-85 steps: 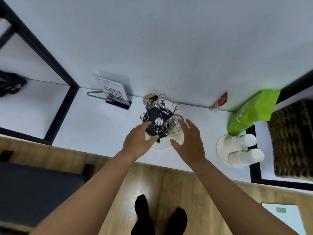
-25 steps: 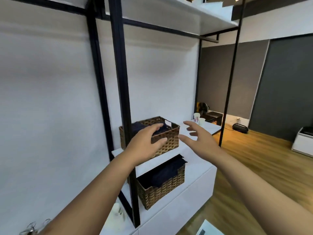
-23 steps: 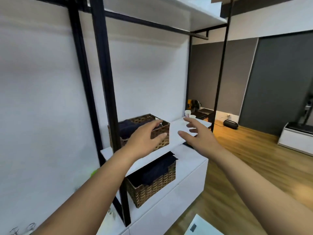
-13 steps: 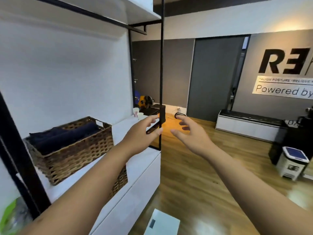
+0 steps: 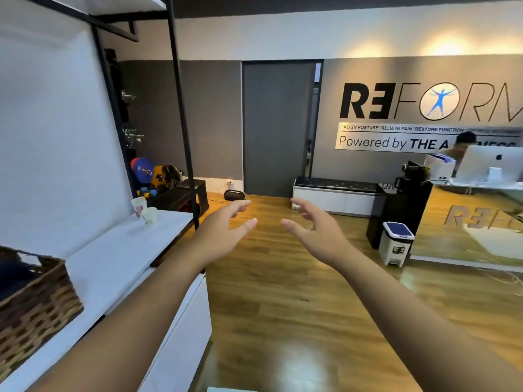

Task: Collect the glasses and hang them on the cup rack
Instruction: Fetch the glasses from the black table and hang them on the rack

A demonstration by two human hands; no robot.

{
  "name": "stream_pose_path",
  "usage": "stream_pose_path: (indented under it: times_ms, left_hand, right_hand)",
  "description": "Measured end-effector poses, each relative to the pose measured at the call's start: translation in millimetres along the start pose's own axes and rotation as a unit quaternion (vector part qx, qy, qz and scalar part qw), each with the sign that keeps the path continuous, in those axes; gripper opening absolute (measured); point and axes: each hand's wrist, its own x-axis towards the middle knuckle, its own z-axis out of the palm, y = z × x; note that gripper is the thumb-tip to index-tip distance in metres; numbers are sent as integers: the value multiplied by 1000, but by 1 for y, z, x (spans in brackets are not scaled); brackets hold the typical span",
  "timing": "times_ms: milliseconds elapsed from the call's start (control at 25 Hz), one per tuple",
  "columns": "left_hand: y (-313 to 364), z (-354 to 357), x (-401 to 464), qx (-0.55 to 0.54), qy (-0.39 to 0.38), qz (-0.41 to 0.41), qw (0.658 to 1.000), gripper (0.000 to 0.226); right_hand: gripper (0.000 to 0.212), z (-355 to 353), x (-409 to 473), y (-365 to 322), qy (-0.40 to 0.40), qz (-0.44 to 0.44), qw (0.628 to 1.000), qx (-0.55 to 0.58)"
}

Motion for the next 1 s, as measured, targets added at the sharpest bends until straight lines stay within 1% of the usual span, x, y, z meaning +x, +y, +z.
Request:
stream_pose_path:
  times_ms: [120, 240, 480, 600, 720, 840, 1000]
  left_hand:
    - [-7, 14, 56, -20, -26, 31, 999, 52]
    - [-7, 37, 104, -40, -49, 54, 997, 51]
    - [11, 129, 175, -89, -124, 107, 982, 51]
    - [21, 173, 205, -99, -150, 121, 976, 50]
    - [38, 217, 240, -97, -170, 141, 971, 50]
    - [57, 254, 279, -106, -169, 153, 968, 49]
    - [105, 316, 335, -118, -172, 164, 964, 50]
  right_hand:
    - [62, -11, 35, 16, 48, 20, 999, -14]
    - [64, -28, 53, 36, 81, 47, 995, -24]
    - [66, -74, 65, 102, 143, 114, 981, -64]
    - [66, -101, 71, 141, 161, 138, 974, -79]
    - [65, -134, 80, 184, 178, 151, 969, -87]
    - [65, -173, 94, 216, 186, 150, 966, -96]
    - [65, -245, 109, 254, 198, 156, 961, -117]
